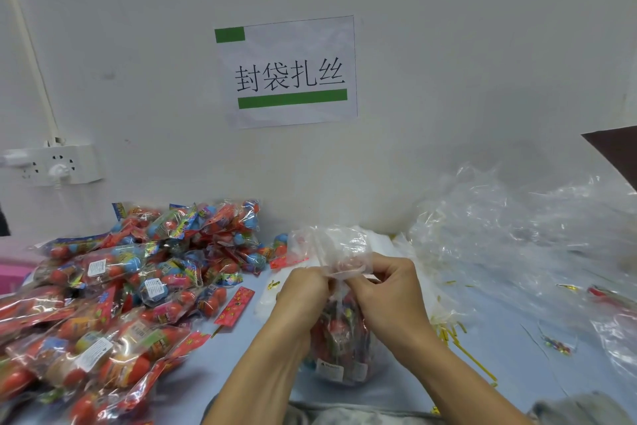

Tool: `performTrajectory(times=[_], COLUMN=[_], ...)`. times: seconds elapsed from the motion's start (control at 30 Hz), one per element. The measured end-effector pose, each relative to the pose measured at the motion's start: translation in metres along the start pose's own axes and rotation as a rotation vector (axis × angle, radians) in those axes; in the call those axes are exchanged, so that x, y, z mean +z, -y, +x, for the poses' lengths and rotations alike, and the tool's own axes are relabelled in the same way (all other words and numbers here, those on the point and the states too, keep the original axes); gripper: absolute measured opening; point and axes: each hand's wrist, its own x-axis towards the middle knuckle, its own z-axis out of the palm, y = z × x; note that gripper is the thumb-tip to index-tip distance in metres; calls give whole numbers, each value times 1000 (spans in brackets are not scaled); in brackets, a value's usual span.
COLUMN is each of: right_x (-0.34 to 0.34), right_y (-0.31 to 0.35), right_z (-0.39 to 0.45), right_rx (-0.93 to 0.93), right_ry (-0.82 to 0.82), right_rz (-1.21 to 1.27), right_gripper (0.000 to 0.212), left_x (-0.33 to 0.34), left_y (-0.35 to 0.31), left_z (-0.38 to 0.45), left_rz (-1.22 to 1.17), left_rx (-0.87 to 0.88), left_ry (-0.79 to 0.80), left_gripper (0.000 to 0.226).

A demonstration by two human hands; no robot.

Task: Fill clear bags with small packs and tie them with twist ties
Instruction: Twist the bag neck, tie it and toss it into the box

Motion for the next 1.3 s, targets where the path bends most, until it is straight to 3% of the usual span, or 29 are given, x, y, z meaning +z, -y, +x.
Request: performTrajectory(times=[0.1,0.23,0.43,0.7,0.83,1.1,1.3], right_x=[-2,-4,-13,-14,-15,-16,-16], right_y=[0,0,-1,-3,-2,-1,0], right_z=[1,5,14,15,16,16,14], right_rx=[21,57,129,160,151,144,163], right_ry=[-17,-81,-153,-129,-122,-130,-114], right_rz=[14,5,34,20,31,16,15], right_gripper=[20,15,15,13,20,27,14], left_x=[0,5,8,0,-1,-2,-2], left_y=[3,3,2,3,2,3,6], left_z=[-4,-6,-8,-10,-9,-9,-7], left_rz=[-69,67,243,637,689,781,680], left_rx=[56,307,559,874,1003,1073,986], left_ry=[-77,-189,-154,-216,-212,-235,-186], left_gripper=[21,43,12,3,7,4,10])
